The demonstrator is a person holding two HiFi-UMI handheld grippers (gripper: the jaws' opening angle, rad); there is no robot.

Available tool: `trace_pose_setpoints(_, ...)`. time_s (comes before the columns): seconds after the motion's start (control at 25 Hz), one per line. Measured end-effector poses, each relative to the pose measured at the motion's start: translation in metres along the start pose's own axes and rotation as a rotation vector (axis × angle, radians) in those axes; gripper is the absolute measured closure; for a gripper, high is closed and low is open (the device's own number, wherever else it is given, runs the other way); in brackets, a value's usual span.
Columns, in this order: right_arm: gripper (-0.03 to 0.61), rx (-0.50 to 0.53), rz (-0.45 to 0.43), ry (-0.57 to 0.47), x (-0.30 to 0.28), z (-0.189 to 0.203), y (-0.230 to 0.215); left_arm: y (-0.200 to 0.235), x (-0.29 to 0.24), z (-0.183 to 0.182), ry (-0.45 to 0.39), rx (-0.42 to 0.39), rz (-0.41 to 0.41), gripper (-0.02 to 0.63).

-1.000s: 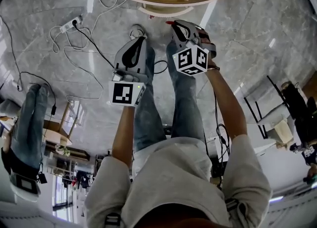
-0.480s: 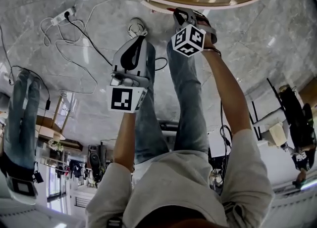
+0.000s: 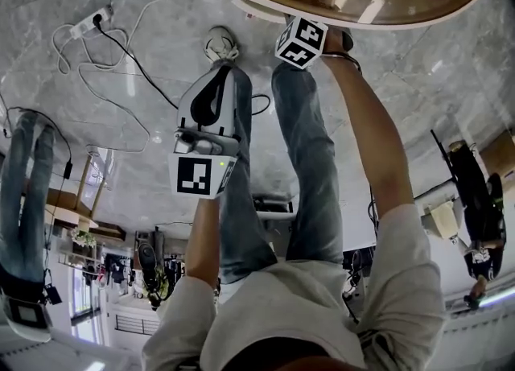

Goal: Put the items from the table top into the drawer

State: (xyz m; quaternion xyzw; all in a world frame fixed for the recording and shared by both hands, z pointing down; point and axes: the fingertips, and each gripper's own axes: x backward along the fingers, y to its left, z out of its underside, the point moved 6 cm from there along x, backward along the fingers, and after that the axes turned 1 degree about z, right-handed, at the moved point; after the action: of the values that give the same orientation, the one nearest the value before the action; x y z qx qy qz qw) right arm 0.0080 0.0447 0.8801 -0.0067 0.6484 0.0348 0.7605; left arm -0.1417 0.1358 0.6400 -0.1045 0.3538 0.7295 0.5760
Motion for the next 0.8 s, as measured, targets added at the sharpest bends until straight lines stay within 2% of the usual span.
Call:
trace_pose_setpoints(0.16,0.511,0.009,-0.006,0.049,-0.036,0.008,0.002,0.005,-0.002,0.02,-0.004,0.016,-0.014,0.598)
trace_pose_setpoints(0.32,0.511,0.069,-0.008,0.073,-0.051,0.004,-0.003,0.007,0.0,0.031,0.002,0.037,-0.023,0.598)
trace_pose_setpoints(0.52,0.511,0.128,-0.024,0.122,-0.072,0.008,-0.002,0.008,0.0,0.038,-0.005,0.059,-0.037,0.598)
trace_pose_setpoints(0.64,0.511,0.134,-0.028,0.134,-0.081,0.009,-0.004,0.01,-0.001,0.042,-0.007,0.1,-0.059,0.598)
trace_pose_setpoints(0.8,0.511,0.141,-0.043,0.14,-0.089,0.009,0.001,0.013,-0.001,0.04,-0.014,0.104,-0.075,0.598)
